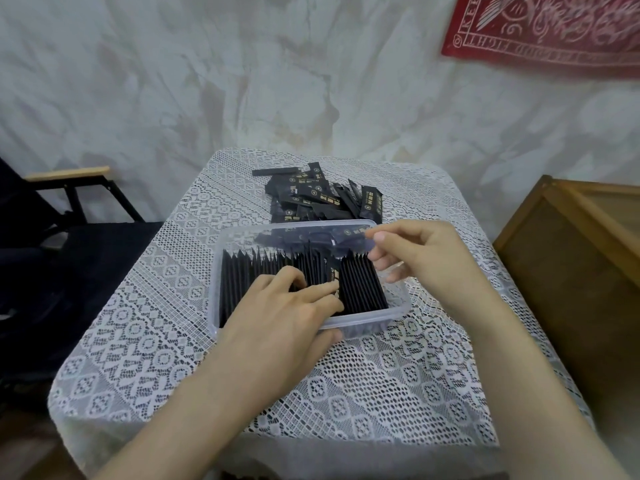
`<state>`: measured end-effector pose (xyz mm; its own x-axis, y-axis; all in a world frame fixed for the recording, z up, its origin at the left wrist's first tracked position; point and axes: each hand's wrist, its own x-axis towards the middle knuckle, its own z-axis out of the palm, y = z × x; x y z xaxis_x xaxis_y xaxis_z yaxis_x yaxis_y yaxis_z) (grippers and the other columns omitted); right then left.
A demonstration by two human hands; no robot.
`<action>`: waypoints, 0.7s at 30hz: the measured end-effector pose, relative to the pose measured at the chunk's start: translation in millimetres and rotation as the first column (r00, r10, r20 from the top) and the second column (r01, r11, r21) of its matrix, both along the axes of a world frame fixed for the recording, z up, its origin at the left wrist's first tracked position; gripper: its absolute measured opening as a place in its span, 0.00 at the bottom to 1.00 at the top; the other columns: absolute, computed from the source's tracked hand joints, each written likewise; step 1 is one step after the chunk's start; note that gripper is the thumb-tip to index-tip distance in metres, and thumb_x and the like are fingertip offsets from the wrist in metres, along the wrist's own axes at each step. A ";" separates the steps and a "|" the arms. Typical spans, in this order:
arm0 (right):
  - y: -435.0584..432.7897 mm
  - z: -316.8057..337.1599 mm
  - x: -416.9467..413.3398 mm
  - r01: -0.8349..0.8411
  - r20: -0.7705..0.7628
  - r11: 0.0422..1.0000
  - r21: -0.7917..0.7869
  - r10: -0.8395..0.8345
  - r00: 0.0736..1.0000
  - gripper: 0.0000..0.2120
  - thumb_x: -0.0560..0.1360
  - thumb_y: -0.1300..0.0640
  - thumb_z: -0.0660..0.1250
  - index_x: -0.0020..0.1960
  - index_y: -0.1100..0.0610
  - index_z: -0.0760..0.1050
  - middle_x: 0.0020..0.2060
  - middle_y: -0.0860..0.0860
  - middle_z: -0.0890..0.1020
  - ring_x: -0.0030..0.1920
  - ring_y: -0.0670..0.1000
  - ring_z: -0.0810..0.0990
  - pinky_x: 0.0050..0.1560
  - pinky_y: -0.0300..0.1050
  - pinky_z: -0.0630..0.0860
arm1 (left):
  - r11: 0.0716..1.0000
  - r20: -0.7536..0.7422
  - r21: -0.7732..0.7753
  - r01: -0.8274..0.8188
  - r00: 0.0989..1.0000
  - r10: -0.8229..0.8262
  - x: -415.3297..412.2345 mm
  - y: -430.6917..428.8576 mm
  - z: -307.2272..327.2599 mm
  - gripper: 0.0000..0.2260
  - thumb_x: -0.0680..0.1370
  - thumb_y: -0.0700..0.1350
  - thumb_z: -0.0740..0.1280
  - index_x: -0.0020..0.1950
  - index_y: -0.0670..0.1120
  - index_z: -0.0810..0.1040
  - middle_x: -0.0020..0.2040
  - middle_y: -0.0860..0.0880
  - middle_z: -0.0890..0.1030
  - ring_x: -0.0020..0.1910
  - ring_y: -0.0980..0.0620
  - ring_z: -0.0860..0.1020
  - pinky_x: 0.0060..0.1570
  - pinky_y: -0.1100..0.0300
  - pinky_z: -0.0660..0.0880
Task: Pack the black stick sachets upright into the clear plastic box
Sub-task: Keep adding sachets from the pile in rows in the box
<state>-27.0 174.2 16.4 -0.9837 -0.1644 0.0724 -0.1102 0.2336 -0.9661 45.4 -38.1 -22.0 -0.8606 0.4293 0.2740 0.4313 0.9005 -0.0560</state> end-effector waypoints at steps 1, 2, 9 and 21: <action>3.3 -1.8 -1.7 0.014 0.035 0.996 -0.083 -0.011 0.999 0.08 0.81 0.64 0.67 0.52 0.59 0.84 0.36 0.55 0.84 0.34 0.48 0.81 0.32 0.37 0.78 | 1.000 0.006 0.008 -0.007 1.000 0.007 0.4 0.5 0.1 0.15 0.77 0.62 0.60 0.57 0.59 0.80 0.65 0.62 0.79 0.53 0.50 0.75 0.46 0.54 0.75; 7.2 -4.5 -4.3 0.034 0.077 0.986 -0.162 -0.022 0.997 0.08 0.81 0.64 0.66 0.53 0.59 0.84 0.36 0.55 0.84 0.33 0.48 0.81 0.31 0.36 0.77 | 1.000 0.013 0.014 -0.013 1.000 0.013 0.7 0.8 -0.1 0.17 0.77 0.63 0.59 0.58 0.59 0.80 0.64 0.62 0.79 0.53 0.50 0.75 0.46 0.53 0.75; 28.1 -36.4 -50.0 0.222 0.220 0.975 0.014 -0.220 0.950 0.06 0.80 0.59 0.70 0.53 0.61 0.83 0.40 0.57 0.84 0.33 0.50 0.82 0.36 0.41 0.82 | 1.000 0.004 0.018 -0.012 1.000 0.012 2.3 -2.3 -1.6 0.20 0.77 0.63 0.56 0.59 0.59 0.82 0.63 0.62 0.80 0.54 0.50 0.76 0.46 0.54 0.76; -20.0 -38.4 -174.2 0.323 -0.013 0.721 0.613 -0.400 0.916 0.22 0.75 0.39 0.72 0.47 0.59 0.74 0.46 0.57 0.84 0.47 0.59 0.82 0.45 0.47 0.73 | 0.998 0.003 0.062 0.026 1.000 -0.026 -0.9 -3.6 -6.1 0.18 0.75 0.64 0.57 0.55 0.60 0.83 0.61 0.62 0.81 0.51 0.50 0.78 0.45 0.53 0.78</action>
<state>-201.1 154.2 -22.1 -0.9717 0.2341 -0.0308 0.2025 0.7590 -0.6188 44.6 -41.7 -28.2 -0.8502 0.4342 0.2978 0.4551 0.8904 0.0008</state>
